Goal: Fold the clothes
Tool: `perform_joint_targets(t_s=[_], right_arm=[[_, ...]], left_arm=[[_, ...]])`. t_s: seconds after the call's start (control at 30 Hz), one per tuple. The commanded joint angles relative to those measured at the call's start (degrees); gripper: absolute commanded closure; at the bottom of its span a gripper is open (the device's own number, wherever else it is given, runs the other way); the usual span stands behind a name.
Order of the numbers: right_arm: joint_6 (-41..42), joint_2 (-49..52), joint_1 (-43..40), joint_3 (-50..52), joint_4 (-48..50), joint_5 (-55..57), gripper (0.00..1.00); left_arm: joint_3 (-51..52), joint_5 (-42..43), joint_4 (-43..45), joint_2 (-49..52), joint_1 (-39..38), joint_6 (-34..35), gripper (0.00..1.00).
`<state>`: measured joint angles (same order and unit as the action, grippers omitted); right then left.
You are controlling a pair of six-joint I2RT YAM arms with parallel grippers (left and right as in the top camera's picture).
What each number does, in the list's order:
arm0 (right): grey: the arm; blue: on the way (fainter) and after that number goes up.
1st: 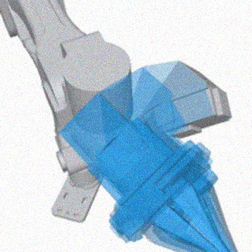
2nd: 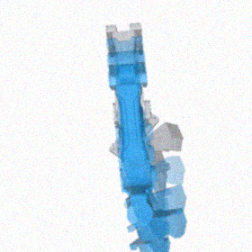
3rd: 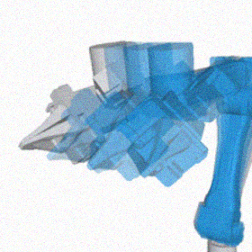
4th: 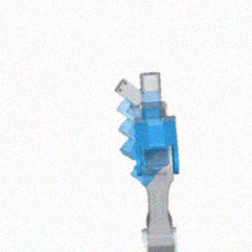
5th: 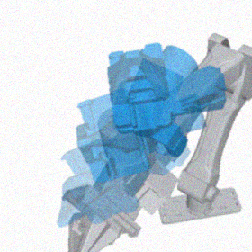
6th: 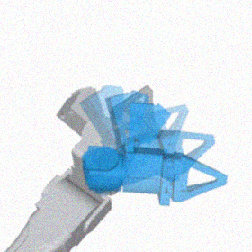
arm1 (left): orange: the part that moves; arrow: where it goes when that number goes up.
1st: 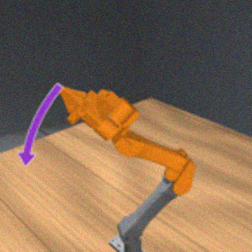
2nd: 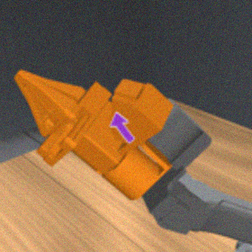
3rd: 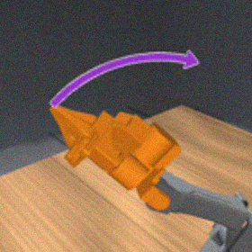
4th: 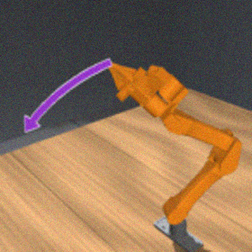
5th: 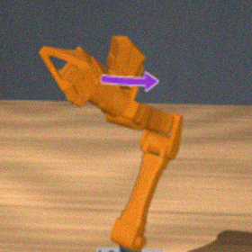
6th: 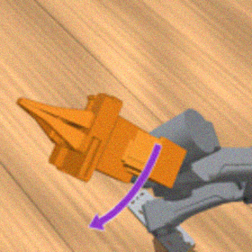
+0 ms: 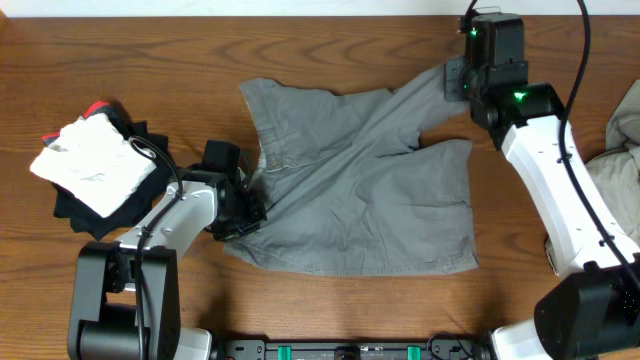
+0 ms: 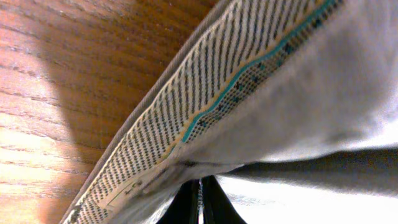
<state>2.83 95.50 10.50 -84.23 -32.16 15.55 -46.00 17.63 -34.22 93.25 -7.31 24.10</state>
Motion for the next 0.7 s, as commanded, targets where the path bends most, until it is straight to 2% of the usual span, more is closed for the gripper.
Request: perform_joint_targets(t_s=[0.0,0.23,0.4,0.5,0.57,0.67], right_arm=[[-1.9,1.2,-1.7,-0.4,-1.2,15.8,0.78],[-0.7,1.6,-6.4,-0.4,-10.4,16.7,0.76],[-2.5,1.6,-8.2,-0.4,-16.2,6.4,0.75],[-4.7,1.6,-8.4,-0.4,-16.9,-1.0,0.73],[-4.4,1.6,-8.4,-0.4,-16.2,-1.5,0.71],[0.3,1.6,-8.8,-0.4,-14.7,0.3,0.68]], left_arm=[[0.0,-2.3,-0.6,1.3,0.2,-0.6,0.94],[0.0,-3.0,-0.6,1.3,0.2,-1.4,0.94],[0.0,-3.3,0.2,1.2,0.2,-3.1,0.94],[-0.1,-3.3,1.4,1.0,0.2,-3.2,0.94],[-0.5,-3.2,2.3,0.2,0.2,-4.7,0.94],[-2.7,-3.2,2.5,-2.1,0.2,-6.0,0.94]])
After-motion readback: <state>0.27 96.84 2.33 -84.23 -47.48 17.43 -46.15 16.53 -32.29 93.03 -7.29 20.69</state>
